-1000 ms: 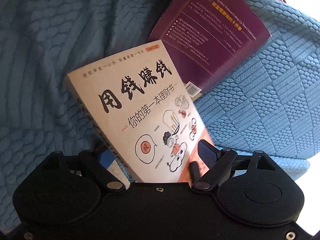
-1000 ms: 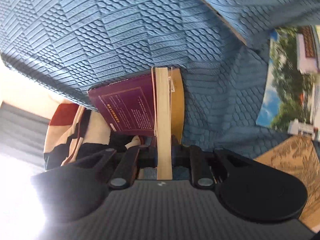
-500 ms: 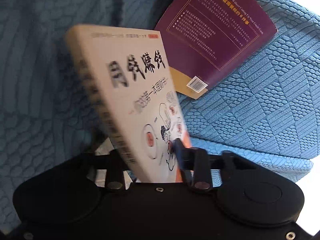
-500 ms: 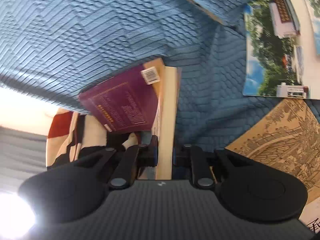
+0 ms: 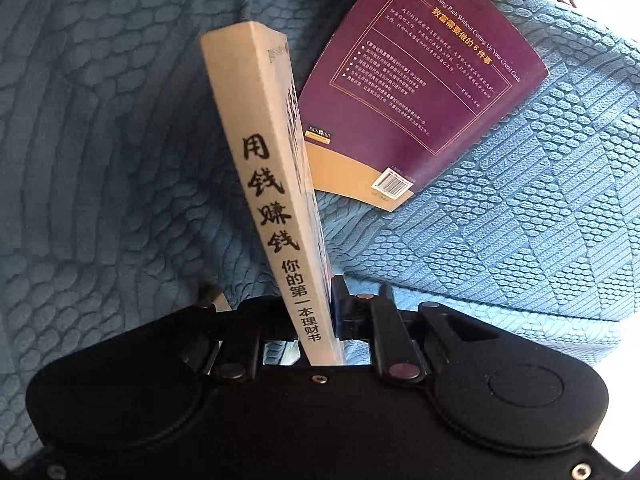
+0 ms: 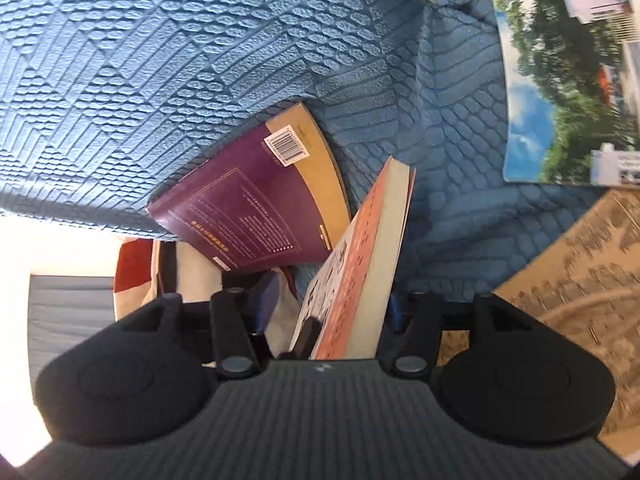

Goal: Organize objects
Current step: 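Carry the paperback over the cushion toward the tan book with the left gripper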

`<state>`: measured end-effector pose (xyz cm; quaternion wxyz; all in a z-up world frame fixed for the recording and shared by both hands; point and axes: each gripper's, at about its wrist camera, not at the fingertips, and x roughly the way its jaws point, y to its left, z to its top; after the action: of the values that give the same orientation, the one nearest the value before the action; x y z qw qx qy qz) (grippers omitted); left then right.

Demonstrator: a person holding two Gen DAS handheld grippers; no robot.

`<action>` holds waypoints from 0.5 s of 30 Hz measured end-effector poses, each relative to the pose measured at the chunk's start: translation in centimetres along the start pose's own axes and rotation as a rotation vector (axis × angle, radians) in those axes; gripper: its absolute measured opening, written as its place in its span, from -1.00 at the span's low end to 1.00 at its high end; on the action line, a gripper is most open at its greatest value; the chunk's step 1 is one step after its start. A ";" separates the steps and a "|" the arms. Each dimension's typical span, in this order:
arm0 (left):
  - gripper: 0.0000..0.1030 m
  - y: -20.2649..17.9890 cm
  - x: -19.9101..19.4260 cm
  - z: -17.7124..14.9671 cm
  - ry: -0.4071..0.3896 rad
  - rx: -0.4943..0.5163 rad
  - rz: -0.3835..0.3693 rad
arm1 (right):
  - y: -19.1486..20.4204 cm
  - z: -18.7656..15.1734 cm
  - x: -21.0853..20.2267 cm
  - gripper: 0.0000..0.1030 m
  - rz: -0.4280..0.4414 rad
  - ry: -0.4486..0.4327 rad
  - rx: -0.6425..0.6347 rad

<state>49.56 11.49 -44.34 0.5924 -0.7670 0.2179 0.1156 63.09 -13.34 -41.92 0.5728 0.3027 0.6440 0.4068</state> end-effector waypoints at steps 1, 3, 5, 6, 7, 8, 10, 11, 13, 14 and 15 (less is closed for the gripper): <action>-0.75 0.0 0.0 0.0 0.001 0.000 0.001 | -0.1 0.3 0.2 0.09 -0.009 0.001 0.005; -0.75 0.1 0.0 0.1 0.002 -0.004 -0.001 | -0.3 0.8 0.8 0.08 -0.010 -0.006 0.003; -0.75 0.0 0.1 0.1 0.003 0.001 0.005 | -0.4 1.3 1.1 0.04 -0.028 -0.014 0.000; -0.76 0.0 0.2 0.1 0.003 0.003 0.008 | -0.5 1.4 1.2 0.00 -0.040 -0.018 0.002; -0.76 0.0 0.2 0.1 0.003 0.004 0.010 | -0.7 1.6 1.3 -0.09 -0.050 -0.018 0.006; -0.76 -0.1 0.3 0.1 0.004 0.005 0.011 | -0.9 1.8 1.5 -0.16 -0.061 -0.016 0.009; -0.76 -0.1 0.3 0.2 0.006 0.009 0.013 | -1.2 2.2 1.9 -0.41 -0.080 -0.018 0.009; -0.76 -0.2 0.4 0.3 0.006 0.011 0.016 | -1.3 2.3 2.1 -0.45 -0.084 -0.017 0.004; -0.76 -0.1 0.4 0.3 0.011 0.014 0.018 | -1.5 2.5 2.2 -0.48 -0.075 -0.018 -0.002; -0.75 0.1 0.3 0.4 0.017 0.005 0.014 | -1.5 2.5 2.1 -0.50 -0.073 -0.023 -0.003; -0.75 0.3 0.1 0.4 0.021 -0.008 0.006 | -1.5 2.4 2.0 -0.55 -0.066 -0.025 -0.003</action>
<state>49.53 11.78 -44.74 0.5865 -0.7699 0.2262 0.1102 65.25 -11.90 -44.21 0.5944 0.2855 0.6458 0.3848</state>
